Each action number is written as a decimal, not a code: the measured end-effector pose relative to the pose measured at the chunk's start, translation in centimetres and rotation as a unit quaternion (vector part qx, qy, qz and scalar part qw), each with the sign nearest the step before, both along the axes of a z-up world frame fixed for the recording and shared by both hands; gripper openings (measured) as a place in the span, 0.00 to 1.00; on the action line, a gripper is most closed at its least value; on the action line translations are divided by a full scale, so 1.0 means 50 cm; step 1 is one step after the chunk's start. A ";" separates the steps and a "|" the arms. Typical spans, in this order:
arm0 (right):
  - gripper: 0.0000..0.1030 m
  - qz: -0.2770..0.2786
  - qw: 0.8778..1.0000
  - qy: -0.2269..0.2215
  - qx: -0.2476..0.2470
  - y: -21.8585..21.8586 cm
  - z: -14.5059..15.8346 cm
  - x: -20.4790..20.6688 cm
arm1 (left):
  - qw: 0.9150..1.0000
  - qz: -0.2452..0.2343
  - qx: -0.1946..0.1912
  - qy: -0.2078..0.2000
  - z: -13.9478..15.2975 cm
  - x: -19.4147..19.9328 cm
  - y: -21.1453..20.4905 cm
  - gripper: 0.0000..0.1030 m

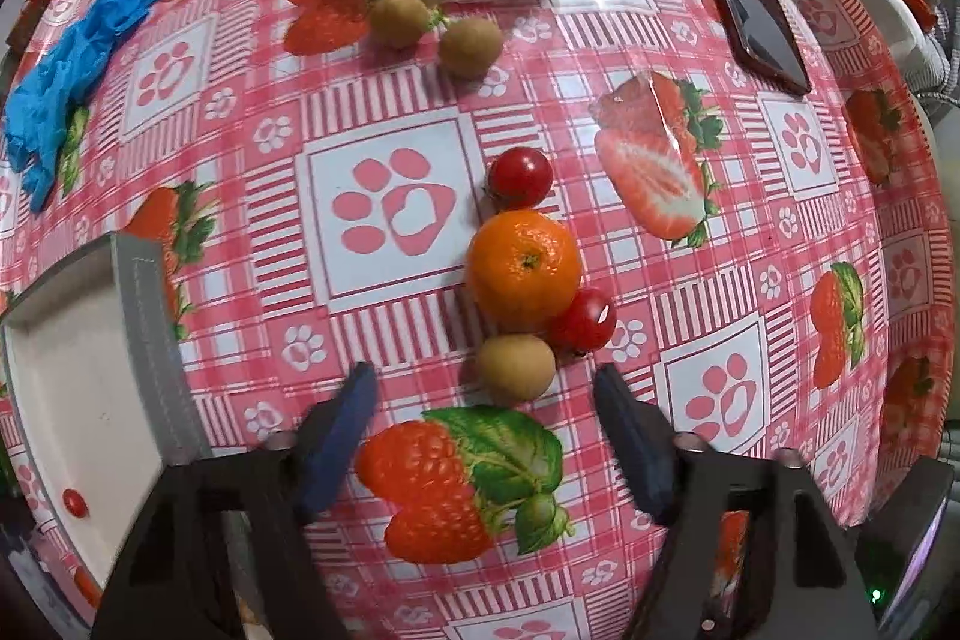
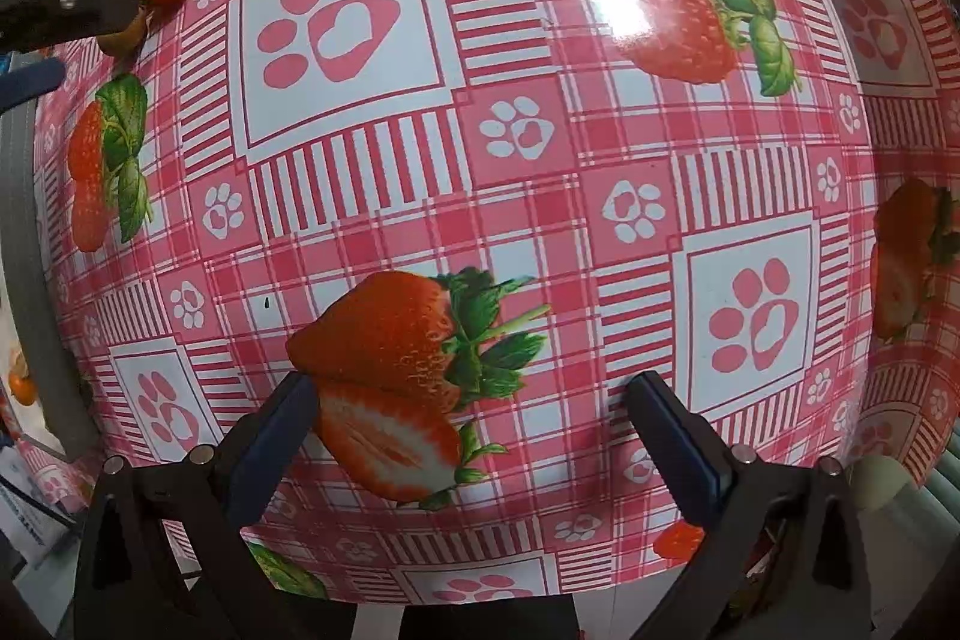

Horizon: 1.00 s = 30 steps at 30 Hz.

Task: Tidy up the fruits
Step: 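Grasp a brown kiwi from the cloth with the left tool, then grasp a red cherry tomato with the right tool while the left tool holds the kiwi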

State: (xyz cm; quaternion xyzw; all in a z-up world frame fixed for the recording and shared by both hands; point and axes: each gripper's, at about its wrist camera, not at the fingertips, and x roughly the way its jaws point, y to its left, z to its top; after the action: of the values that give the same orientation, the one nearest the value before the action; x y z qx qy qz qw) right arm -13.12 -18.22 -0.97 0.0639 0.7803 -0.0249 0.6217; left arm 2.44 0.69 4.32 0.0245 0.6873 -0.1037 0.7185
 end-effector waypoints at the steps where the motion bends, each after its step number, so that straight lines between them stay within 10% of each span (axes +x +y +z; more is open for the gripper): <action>1: 1.00 0.000 1.000 -0.001 0.000 -0.001 0.002 -0.006 | 1.000 -0.002 0.000 0.006 -0.008 0.003 -0.007 0.64; 11: 1.00 0.001 1.000 -0.001 -0.004 -0.002 -0.002 0.013 | 1.000 -0.003 0.000 0.013 -0.042 0.019 -0.024 0.57; 16: 1.00 0.000 1.000 -0.001 -0.006 0.000 -0.005 0.013 | 1.000 -0.011 0.000 0.004 -0.040 0.025 -0.022 0.31; 30: 1.00 -0.002 1.000 0.015 -0.001 0.000 -0.007 0.038 | 1.000 -0.013 -0.004 0.025 -0.042 -0.074 0.042 0.29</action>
State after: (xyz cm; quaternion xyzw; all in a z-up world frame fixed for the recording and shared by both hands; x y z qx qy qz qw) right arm -11.20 -18.23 -1.32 0.0647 0.7891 -0.0275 0.6102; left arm -1.29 2.77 2.22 0.0280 0.7042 -0.1164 0.6998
